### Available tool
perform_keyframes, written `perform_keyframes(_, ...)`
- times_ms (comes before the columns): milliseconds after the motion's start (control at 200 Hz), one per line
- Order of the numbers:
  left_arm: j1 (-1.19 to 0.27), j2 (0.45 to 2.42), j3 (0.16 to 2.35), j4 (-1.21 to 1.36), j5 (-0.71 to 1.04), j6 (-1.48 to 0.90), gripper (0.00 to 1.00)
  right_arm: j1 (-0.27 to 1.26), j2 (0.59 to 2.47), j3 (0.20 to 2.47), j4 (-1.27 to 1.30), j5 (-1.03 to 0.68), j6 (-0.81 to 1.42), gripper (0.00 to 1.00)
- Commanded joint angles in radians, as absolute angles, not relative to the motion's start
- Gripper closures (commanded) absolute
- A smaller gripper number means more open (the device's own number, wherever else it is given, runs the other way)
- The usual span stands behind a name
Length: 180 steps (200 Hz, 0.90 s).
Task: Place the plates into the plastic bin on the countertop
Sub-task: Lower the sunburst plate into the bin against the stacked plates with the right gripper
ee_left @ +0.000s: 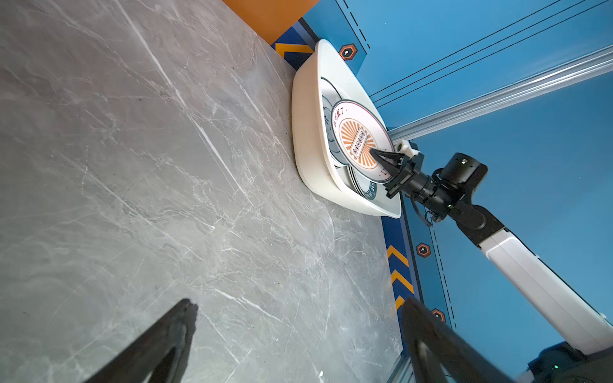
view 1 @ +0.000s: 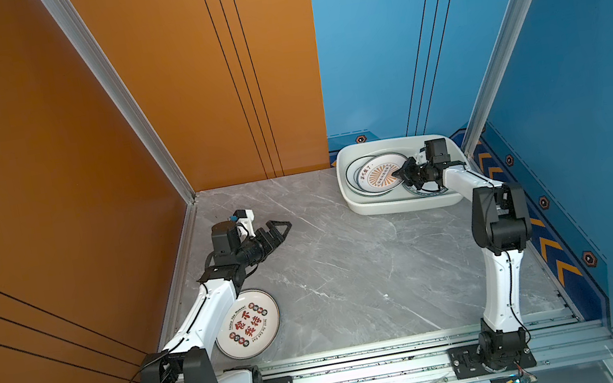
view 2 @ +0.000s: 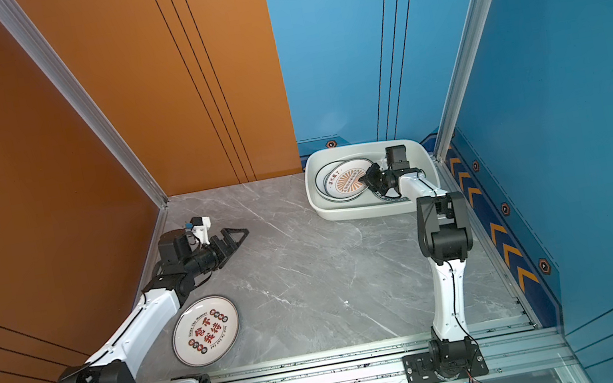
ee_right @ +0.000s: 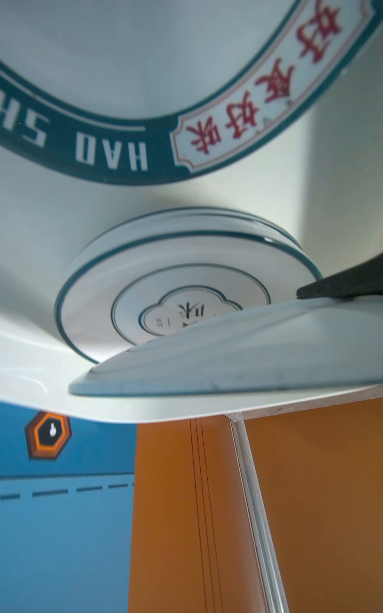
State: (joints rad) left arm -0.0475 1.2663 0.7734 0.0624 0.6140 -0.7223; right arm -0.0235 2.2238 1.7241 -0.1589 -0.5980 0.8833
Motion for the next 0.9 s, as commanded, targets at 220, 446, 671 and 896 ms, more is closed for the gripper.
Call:
perform_keyframes(220, -0.023, 1.291, 0.751, 0.098, 0.643, -0.723, 0.02, -0.030, 2.316, 1.889, -0.148, -0.635, 0.938, 1.00)
perform_keyframes(446, -0.015, 1.290, 0.746, 0.106, 0.649, -0.726, 0.02, -0.028, 2.367, 1.939, -0.160, -0.633, 0.955, 1.00)
perform_keyframes(671, -0.014, 1.290, 0.742, 0.109, 0.650, -0.726, 0.02, -0.025, 2.390, 1.974, -0.178, -0.627, 0.956, 1.00)
perform_keyframes(896, -0.014, 1.287, 0.741, 0.110, 0.650, -0.726, 0.02, -0.018, 2.404, 1.976, -0.191, -0.624, 0.953, 1.00)
